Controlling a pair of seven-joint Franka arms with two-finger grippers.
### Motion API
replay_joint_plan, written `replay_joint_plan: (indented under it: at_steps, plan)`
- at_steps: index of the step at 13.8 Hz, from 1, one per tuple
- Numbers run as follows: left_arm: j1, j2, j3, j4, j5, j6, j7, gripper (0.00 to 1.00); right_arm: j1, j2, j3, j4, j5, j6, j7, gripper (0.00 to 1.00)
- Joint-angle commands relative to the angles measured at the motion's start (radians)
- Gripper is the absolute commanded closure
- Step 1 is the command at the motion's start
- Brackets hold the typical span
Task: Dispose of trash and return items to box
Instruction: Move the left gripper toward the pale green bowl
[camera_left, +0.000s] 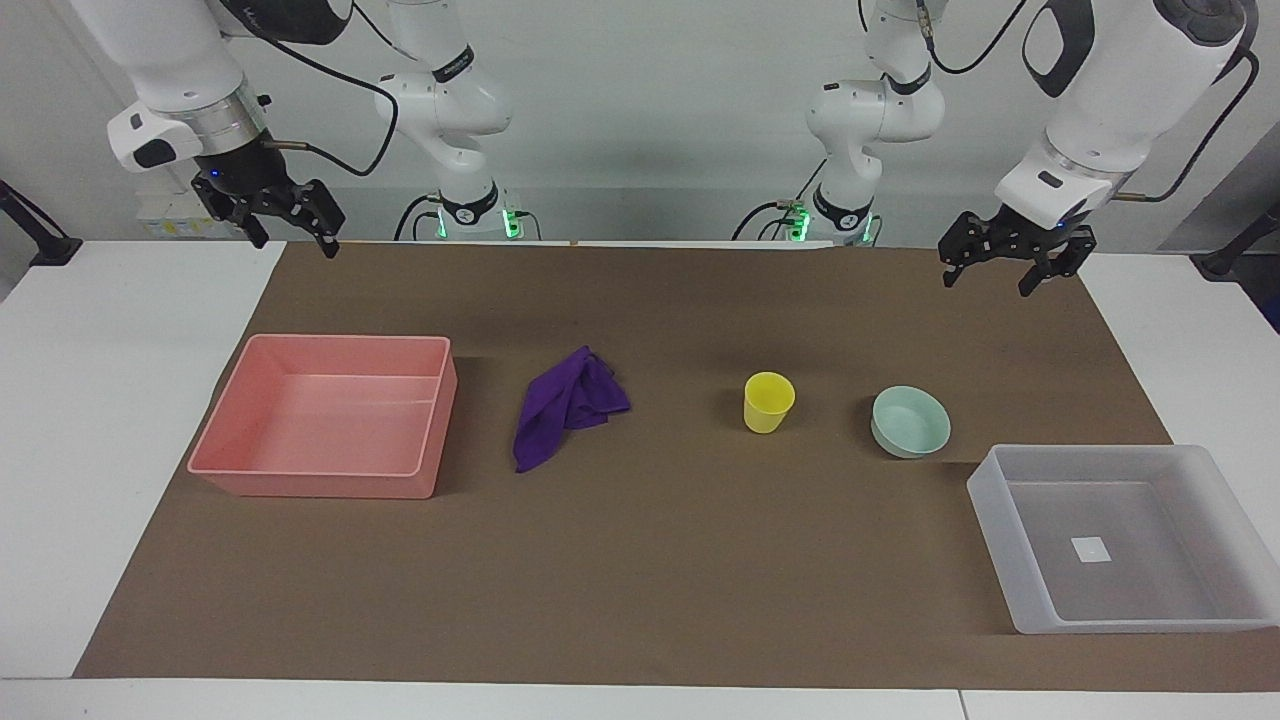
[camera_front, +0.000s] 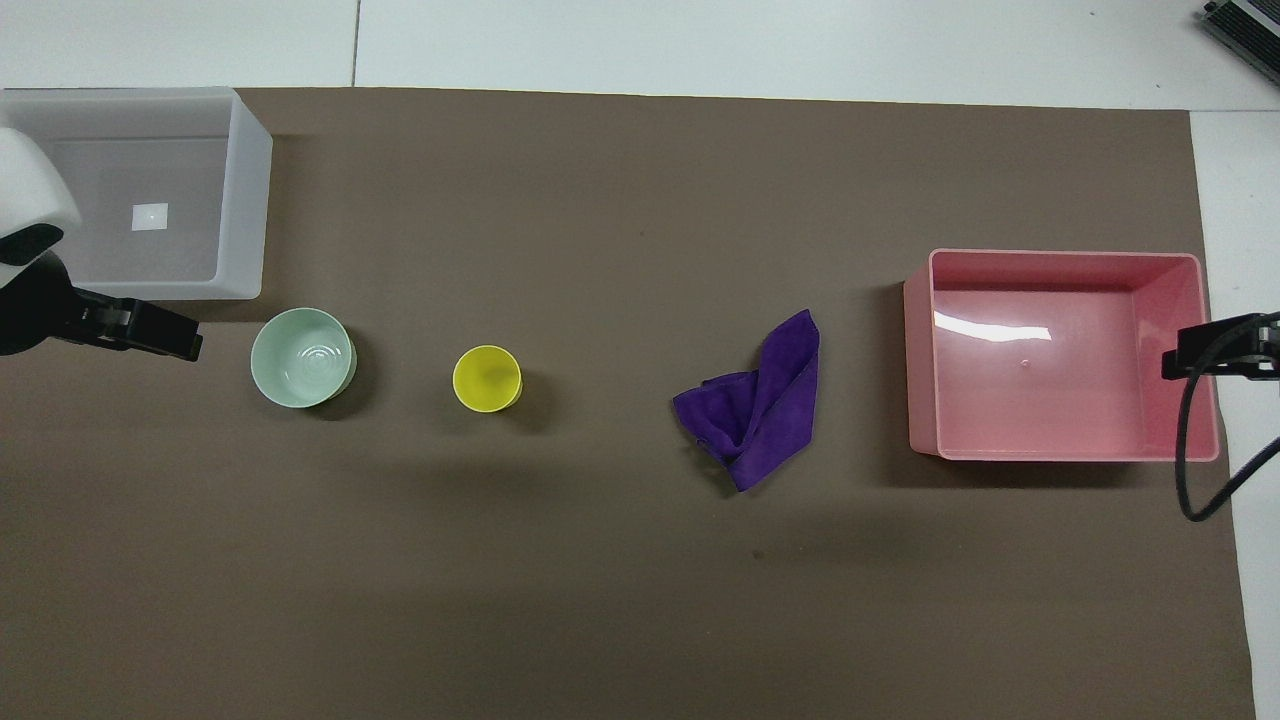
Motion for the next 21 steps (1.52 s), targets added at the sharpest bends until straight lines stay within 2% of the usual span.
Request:
replay_joint_plan:
  at_steps: [1,7,13,15,18,21]
  plan:
    - [0.01,-0.026,-0.008,-0.031,0.022,0.017,-0.009,0.0,-0.007,-0.02,0.008,-0.023,0.007,0.016,-0.016,0.0]
    - [0.004,-0.028,-0.008,-0.031,0.024,0.002,-0.018,0.0,-0.006,-0.022,0.008,-0.024,0.009,0.014,-0.016,0.0]
    - [-0.001,-0.019,-0.011,-0.035,0.022,0.072,-0.017,0.0,-0.006,-0.025,0.01,-0.027,0.007,-0.002,-0.013,0.0]
    - [0.001,-0.007,-0.011,-0.033,0.022,0.095,-0.014,0.0,0.034,-0.025,0.013,-0.023,-0.016,-0.012,-0.013,0.0]
    - [0.01,0.03,-0.01,-0.027,0.022,0.152,-0.011,0.0,0.053,-0.025,0.015,-0.023,-0.026,-0.012,-0.008,0.0]
    - [0.042,0.104,-0.008,-0.024,0.022,0.222,-0.009,0.0,0.053,-0.025,0.015,-0.024,-0.026,-0.002,-0.006,0.0]
